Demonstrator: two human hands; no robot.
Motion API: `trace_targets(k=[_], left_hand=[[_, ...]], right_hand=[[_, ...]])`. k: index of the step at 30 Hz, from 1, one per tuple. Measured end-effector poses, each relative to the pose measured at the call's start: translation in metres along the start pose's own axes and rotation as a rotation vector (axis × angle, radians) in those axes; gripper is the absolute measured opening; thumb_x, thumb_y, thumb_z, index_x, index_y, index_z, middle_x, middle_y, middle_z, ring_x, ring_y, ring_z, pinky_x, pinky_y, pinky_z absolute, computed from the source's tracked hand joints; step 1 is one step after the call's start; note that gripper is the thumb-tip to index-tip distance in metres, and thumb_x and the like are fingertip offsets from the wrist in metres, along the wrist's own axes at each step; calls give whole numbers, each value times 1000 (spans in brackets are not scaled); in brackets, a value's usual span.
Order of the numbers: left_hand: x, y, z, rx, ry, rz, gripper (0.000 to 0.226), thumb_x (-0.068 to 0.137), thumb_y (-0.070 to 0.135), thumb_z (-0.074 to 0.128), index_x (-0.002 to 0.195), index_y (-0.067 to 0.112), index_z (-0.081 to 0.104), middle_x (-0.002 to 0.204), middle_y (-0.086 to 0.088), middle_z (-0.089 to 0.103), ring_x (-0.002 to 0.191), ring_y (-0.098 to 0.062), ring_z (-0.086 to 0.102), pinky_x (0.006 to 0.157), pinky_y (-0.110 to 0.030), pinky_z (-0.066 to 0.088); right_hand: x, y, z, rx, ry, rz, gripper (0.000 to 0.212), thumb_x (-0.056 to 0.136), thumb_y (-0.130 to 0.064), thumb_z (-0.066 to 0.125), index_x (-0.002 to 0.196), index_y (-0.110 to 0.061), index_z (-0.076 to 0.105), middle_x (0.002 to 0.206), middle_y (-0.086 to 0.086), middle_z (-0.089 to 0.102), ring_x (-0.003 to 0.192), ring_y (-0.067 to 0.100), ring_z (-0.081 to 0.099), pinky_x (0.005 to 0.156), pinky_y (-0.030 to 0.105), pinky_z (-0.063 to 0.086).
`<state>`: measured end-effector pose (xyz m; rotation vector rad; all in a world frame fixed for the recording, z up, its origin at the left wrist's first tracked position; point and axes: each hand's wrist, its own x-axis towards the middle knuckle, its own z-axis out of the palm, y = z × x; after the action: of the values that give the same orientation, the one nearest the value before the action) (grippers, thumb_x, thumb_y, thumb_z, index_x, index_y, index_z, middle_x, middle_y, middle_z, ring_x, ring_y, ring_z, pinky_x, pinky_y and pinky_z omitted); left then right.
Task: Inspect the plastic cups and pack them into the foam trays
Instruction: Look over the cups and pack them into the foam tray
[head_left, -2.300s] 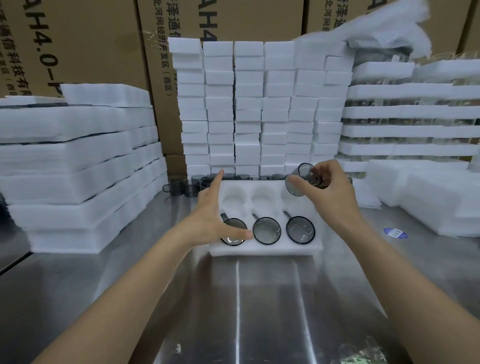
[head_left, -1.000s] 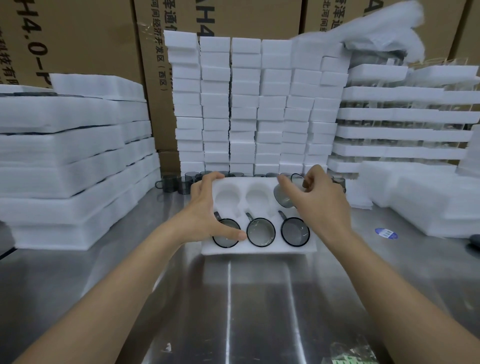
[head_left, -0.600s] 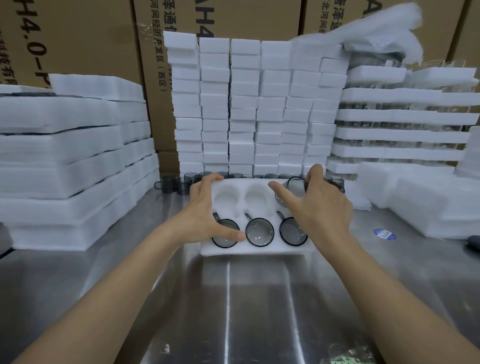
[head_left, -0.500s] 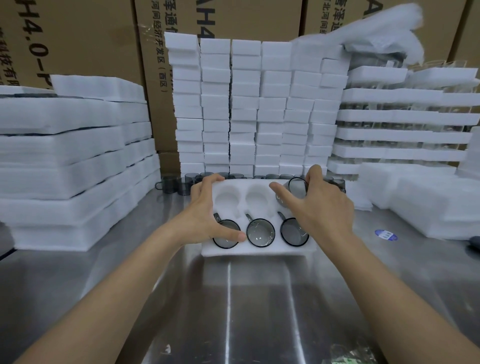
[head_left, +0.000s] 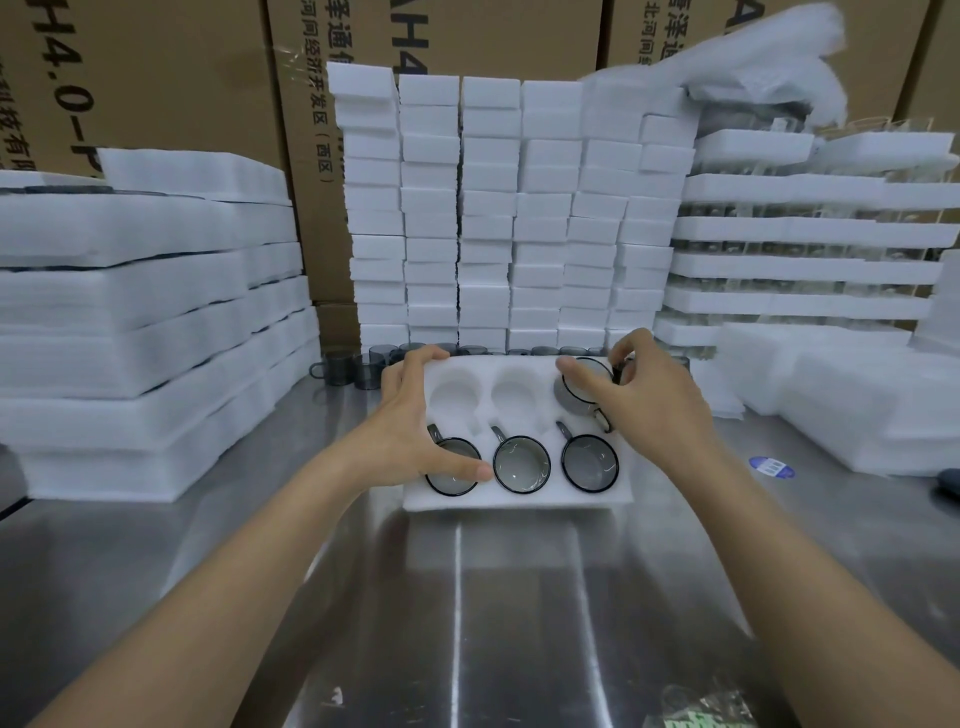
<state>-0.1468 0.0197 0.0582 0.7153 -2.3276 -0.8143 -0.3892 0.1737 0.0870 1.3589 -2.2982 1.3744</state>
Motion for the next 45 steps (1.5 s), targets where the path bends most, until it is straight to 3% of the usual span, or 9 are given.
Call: trace_targets(k=[4, 7, 13, 19, 27, 31, 35, 42, 45], left_hand=[[1, -2, 0, -5, -4, 3, 123, 46, 59, 100, 135, 67, 15, 132, 24, 20, 112, 23, 33, 82, -5, 36], [2, -3, 0, -6, 0, 1, 124, 45, 59, 100, 136, 65, 16, 133, 21, 21, 117, 19, 33, 85, -7, 34], [3, -6, 1, 0, -4, 9, 125, 53, 51, 105, 140, 62, 15, 133, 21, 20, 117, 16, 35, 84, -8, 36], [3, -5, 1, 22, -3, 13, 122, 57, 48, 106, 139, 62, 16, 128, 25, 20, 112, 9, 42, 81, -11, 40], [2, -3, 0, -12, -15, -7, 128, 48, 60, 102, 140, 68, 13, 138, 22, 20, 102, 28, 40, 77, 5, 40], [0, -9, 5, -100, -17, -57, 144, 49, 69, 97, 157, 57, 2, 161, 20, 22, 146, -3, 32, 117, -24, 34], [-3, -18, 15, -259, 11, -215, 133, 45, 82, 93, 147, 63, 11, 158, 14, 43, 144, -14, 48, 125, -39, 37], [-3, -19, 19, -273, 18, -321, 128, 54, 82, 86, 159, 48, 21, 152, 13, 49, 127, -9, 57, 106, -31, 45], [-1, -23, 23, -285, 50, -338, 120, 59, 78, 85, 158, 45, 26, 158, 8, 47, 137, -19, 55, 120, -43, 42]], right_hand=[[5, 12, 3, 347, -246, 208, 90, 57, -102, 62, 119, -37, 61, 118, -11, 64, 106, 7, 62, 83, 32, 51], [11, 27, 7, 456, -459, 330, 94, 57, -101, 66, 124, -36, 71, 126, -1, 73, 118, 31, 69, 106, 49, 55], [11, 30, 22, 568, -521, 375, 105, 51, -98, 75, 134, -33, 71, 135, -4, 72, 127, 26, 67, 116, 50, 47], [7, 27, 30, 625, -413, 332, 87, 52, -79, 92, 119, -26, 76, 104, -4, 82, 98, 21, 80, 91, 42, 63], [6, 26, 26, 611, -442, 357, 87, 53, -88, 84, 120, -33, 76, 114, -6, 80, 104, 17, 77, 92, 38, 59], [7, 37, 20, 585, -427, 459, 84, 71, -101, 51, 112, -32, 78, 105, -3, 82, 93, 20, 79, 82, 38, 58], [6, 54, 26, 433, -327, 364, 72, 97, -78, 45, 103, -13, 77, 87, 8, 81, 68, 19, 76, 60, 28, 59], [13, 96, 36, 24, -161, 185, 40, 108, -42, 51, 85, -16, 72, 75, -2, 76, 89, 26, 73, 72, 32, 47], [26, 102, 47, -203, -186, 145, 20, 107, -37, 52, 111, -23, 66, 97, 0, 76, 103, 29, 69, 79, 36, 46]])
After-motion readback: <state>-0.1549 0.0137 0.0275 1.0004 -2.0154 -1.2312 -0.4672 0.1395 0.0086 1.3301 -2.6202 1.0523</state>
